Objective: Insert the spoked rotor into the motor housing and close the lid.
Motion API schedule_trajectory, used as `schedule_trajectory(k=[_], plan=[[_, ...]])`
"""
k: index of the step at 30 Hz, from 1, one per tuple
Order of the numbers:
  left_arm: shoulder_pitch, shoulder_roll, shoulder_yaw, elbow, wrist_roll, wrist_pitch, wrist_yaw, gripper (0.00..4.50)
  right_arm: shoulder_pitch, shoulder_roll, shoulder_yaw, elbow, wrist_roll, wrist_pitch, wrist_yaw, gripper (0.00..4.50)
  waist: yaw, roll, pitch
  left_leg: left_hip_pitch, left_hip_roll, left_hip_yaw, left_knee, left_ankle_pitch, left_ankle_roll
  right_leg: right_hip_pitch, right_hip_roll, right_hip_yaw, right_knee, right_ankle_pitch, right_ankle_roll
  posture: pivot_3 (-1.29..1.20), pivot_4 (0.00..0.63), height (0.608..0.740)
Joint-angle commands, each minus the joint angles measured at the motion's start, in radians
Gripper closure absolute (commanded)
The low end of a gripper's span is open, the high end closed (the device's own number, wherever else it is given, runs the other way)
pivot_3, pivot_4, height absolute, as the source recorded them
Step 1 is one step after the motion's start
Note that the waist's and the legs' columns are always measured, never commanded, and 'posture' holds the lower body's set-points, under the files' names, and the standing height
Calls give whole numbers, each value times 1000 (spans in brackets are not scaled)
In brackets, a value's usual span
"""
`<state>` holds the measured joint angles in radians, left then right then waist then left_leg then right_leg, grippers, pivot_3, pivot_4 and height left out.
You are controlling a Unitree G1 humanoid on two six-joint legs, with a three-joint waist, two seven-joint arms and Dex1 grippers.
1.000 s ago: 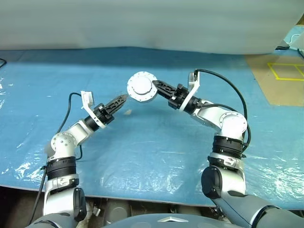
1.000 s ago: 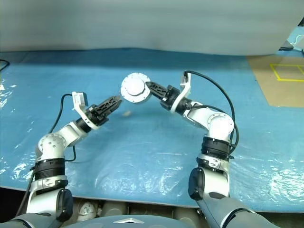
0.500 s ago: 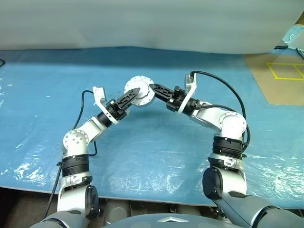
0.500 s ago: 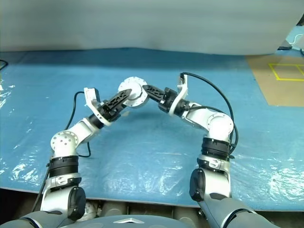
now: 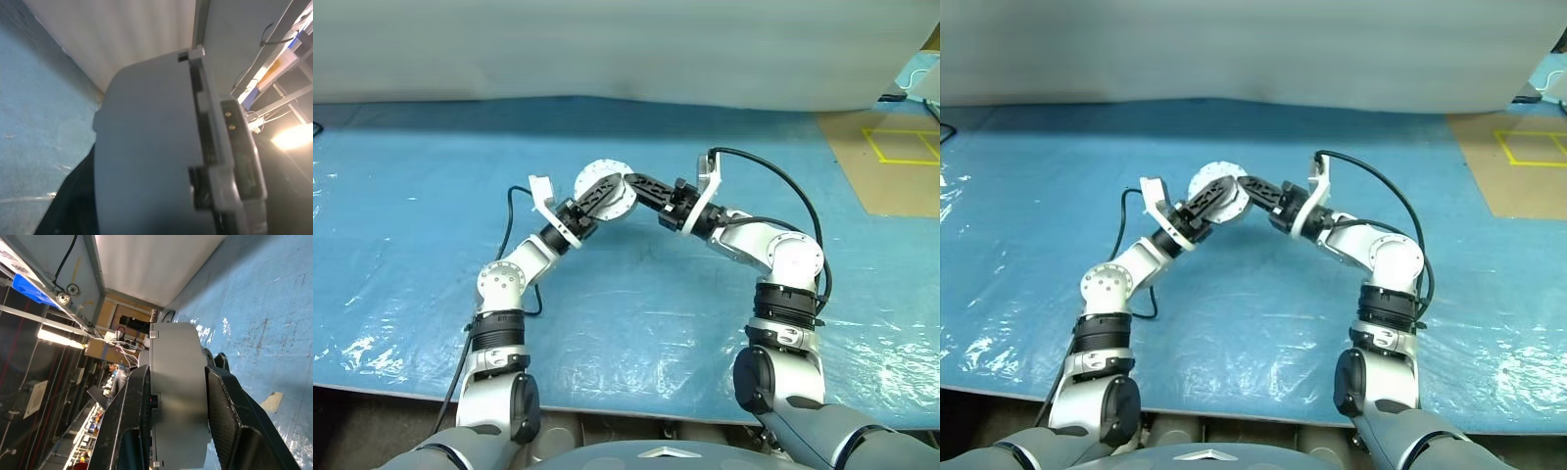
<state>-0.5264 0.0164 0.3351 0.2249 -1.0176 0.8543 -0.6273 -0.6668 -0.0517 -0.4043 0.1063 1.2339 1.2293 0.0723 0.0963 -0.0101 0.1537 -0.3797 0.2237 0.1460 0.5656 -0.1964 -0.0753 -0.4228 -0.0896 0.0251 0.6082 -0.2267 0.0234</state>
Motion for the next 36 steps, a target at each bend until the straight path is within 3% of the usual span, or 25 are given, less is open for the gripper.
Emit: schedule_trajectory(k=[1,9,22,28,36], plan=[[-5,15,-34,-8,38,-32,-18,1774,-14,8,18,-46,37,-18,15,3249,0,0,0,0,0,0,1,0,0,0,0,0,0,0,0,0,150,740],[-25,34,-27,23,31,-61,-60,1774,-5,11,42,-51,10,-51,20,3249,-1,0,0,0,0,0,2,0,0,0,0,1,1,1,1,0,150,740],[-84,19,-31,69,80,-135,2,1775,29,-1,122,-111,-132,-209,102,3249,0,0,0,-1,0,0,4,0,0,0,0,0,2,1,1,0,150,740],[-145,45,33,151,107,-249,18,1775,25,-4,135,-95,-129,-196,105,1298,-6,0,0,-1,0,-1,5,0,0,0,0,1,3,2,1,0,150,740],[-216,119,130,272,162,-403,105,1775,15,-6,133,-47,-154,-201,93,1298,0,0,0,-1,0,-1,6,0,0,0,0,0,3,2,0,0,150,740]])
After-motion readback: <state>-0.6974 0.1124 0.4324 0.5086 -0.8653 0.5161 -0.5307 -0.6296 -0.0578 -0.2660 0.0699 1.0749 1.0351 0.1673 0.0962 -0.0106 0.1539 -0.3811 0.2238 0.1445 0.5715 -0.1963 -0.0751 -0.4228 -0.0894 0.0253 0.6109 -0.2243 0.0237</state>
